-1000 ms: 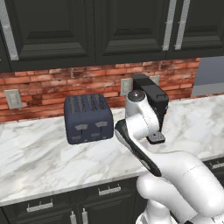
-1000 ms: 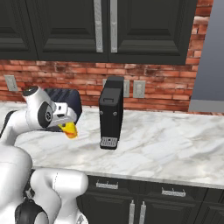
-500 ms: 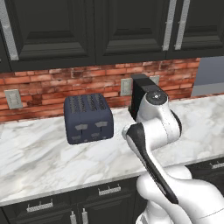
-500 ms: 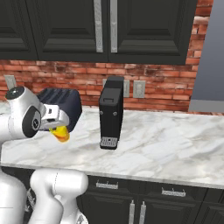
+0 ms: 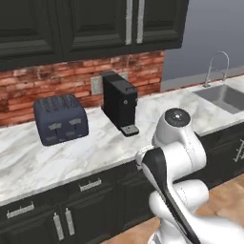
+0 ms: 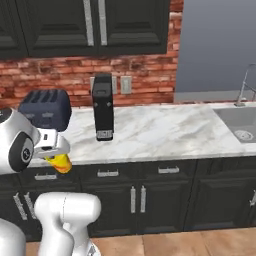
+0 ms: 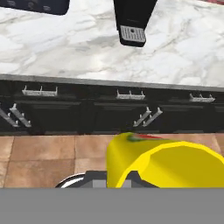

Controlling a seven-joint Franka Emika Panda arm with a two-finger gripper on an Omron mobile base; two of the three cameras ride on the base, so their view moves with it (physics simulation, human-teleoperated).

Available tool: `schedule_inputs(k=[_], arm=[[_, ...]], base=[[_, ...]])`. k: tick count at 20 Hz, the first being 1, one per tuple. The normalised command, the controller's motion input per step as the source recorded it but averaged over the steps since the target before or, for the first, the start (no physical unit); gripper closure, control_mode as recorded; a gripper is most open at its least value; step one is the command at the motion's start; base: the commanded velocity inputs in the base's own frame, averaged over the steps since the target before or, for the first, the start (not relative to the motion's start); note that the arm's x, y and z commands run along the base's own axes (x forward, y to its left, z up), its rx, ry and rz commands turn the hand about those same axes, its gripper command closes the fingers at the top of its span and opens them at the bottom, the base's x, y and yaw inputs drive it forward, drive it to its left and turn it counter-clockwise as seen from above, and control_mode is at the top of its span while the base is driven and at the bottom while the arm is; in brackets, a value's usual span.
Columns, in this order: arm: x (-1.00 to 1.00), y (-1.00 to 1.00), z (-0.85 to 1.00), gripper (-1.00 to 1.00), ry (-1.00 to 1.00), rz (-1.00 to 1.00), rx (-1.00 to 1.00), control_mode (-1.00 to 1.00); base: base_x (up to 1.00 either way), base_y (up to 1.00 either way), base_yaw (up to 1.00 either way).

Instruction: Place the pitcher and cup on the dining counter for serving.

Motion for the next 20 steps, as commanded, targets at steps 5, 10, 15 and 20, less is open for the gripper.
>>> schedule_inputs(k=[5,10,15,20], arm=[[0.0,0.0,0.0,1.0,0.0,0.0,0.0,1.0],[0.0,0.0,0.0,1.0,0.0,0.0,0.0,1.0],[0.0,0.0,0.0,1.0,0.0,0.0,0.0,1.0],[0.0,0.0,0.0,1.0,0.0,0.0,0.0,1.0]], base=[[-0.43,-0.35,-0.66],[0.0,-0.57,-0.74],[0.07,-0.63,-0.71],[0.35,-0.46,-0.66]])
